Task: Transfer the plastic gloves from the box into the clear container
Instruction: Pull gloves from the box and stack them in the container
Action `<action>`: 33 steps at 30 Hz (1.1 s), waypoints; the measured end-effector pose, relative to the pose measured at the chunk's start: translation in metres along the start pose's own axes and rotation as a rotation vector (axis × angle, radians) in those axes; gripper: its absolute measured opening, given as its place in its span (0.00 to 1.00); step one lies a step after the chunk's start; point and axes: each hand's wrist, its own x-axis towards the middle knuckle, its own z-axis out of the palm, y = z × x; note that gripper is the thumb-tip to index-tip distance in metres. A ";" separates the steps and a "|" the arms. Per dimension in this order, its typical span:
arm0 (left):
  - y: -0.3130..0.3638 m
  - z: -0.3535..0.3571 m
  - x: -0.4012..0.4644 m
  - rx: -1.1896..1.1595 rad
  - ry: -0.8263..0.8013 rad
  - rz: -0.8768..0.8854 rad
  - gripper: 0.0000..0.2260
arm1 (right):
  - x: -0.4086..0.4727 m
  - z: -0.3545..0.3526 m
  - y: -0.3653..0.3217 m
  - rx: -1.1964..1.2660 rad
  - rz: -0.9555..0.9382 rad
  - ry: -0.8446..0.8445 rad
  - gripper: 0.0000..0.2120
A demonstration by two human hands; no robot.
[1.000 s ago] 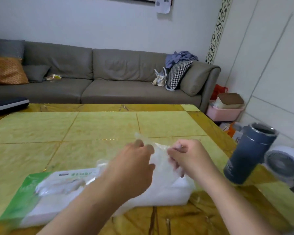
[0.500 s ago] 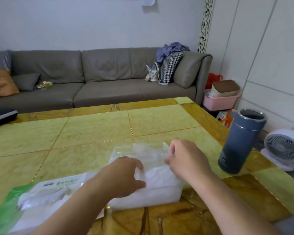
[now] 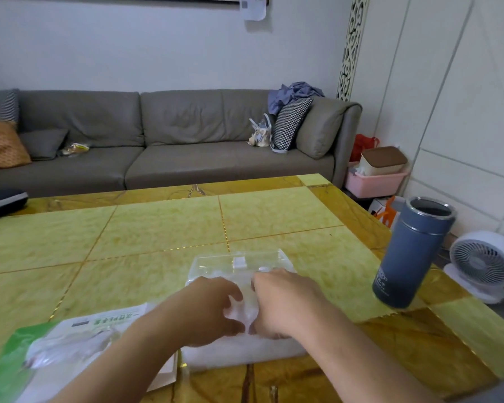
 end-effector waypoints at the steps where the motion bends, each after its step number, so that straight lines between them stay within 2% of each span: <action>1: -0.001 -0.002 -0.004 -0.021 0.025 0.014 0.21 | 0.004 0.001 0.000 -0.007 0.009 -0.033 0.17; 4: 0.007 -0.006 -0.020 0.071 0.166 0.071 0.17 | 0.016 -0.005 -0.005 -0.039 0.043 -0.198 0.25; 7: 0.021 0.001 -0.025 0.227 0.188 0.070 0.19 | 0.025 -0.007 -0.010 -0.074 0.064 -0.280 0.26; 12: 0.027 0.009 -0.002 0.146 -0.034 -0.202 0.17 | 0.034 -0.004 -0.013 -0.132 0.093 -0.381 0.29; 14: 0.030 0.004 0.006 0.162 -0.131 -0.237 0.16 | 0.036 -0.003 -0.013 -0.127 0.098 -0.391 0.32; 17: 0.031 -0.008 0.012 0.236 -0.286 -0.221 0.25 | 0.035 -0.004 -0.009 -0.101 0.101 -0.415 0.32; 24: 0.024 -0.012 0.015 0.249 -0.355 -0.172 0.25 | 0.024 -0.003 -0.006 0.049 0.081 -0.415 0.32; 33: 0.025 -0.020 -0.009 0.128 -0.270 -0.142 0.20 | 0.008 0.002 -0.001 0.157 0.106 -0.240 0.25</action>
